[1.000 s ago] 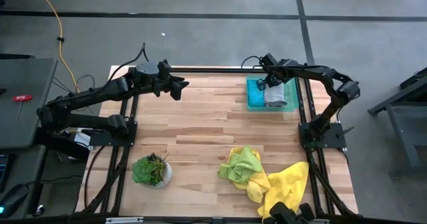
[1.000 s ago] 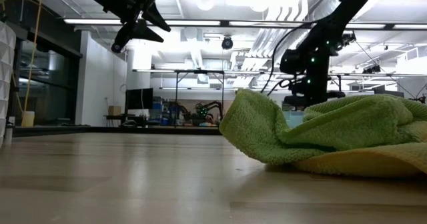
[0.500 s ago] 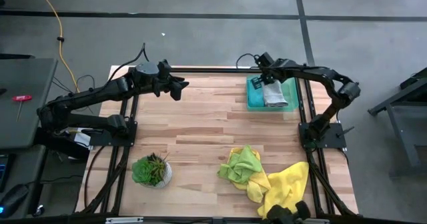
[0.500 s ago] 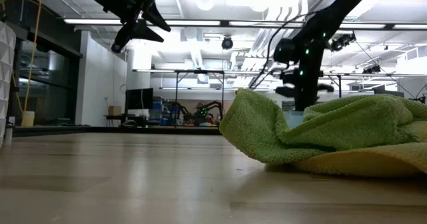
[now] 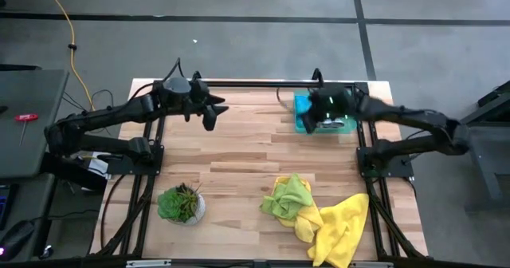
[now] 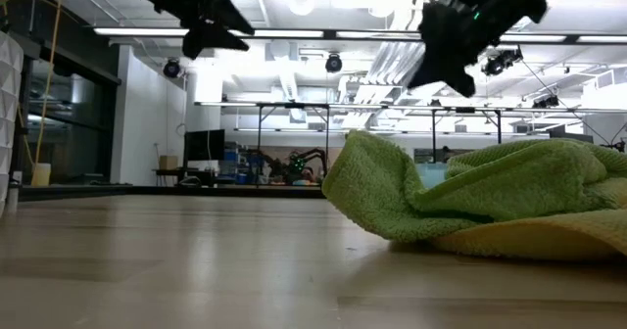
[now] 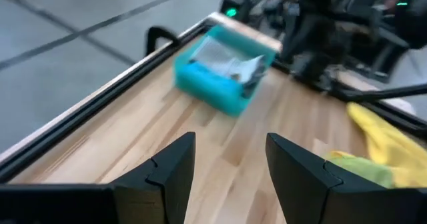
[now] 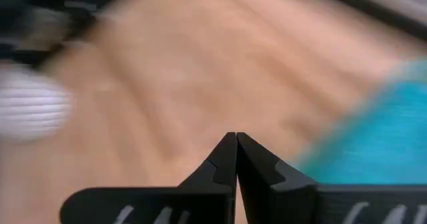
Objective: Fold microfiber towels
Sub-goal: Fold the green towel
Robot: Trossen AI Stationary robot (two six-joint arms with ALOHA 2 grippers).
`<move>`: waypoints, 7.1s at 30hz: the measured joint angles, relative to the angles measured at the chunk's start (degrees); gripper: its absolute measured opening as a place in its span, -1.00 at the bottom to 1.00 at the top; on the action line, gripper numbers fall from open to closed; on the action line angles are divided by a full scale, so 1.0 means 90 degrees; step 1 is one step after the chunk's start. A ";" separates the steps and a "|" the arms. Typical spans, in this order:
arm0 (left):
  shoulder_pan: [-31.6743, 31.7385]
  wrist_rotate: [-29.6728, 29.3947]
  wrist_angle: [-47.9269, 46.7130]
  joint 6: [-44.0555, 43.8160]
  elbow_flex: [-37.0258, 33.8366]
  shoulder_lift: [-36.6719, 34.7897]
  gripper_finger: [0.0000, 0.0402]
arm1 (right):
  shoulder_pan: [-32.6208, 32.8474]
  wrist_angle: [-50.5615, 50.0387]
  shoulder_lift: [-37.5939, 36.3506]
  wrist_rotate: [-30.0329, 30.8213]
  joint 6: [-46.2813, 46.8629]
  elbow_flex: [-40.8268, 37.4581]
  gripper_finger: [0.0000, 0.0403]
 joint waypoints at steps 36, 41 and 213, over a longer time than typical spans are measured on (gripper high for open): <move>-0.3703 0.1550 0.2948 -0.4630 0.0493 0.5051 -0.13 | 0.2182 -0.0785 -0.0651 0.1478 -0.0472 0.0241 -0.22; -0.4018 0.1050 0.4247 -0.6339 0.0493 0.5491 -0.13 | 0.2182 -0.0788 -0.0651 0.1446 -0.0633 0.0241 -0.22; -0.3146 -0.1463 -0.2230 -0.0492 -0.0065 0.4029 -1.00 | 0.2022 0.2808 0.4460 0.2603 -0.0960 0.1228 -0.42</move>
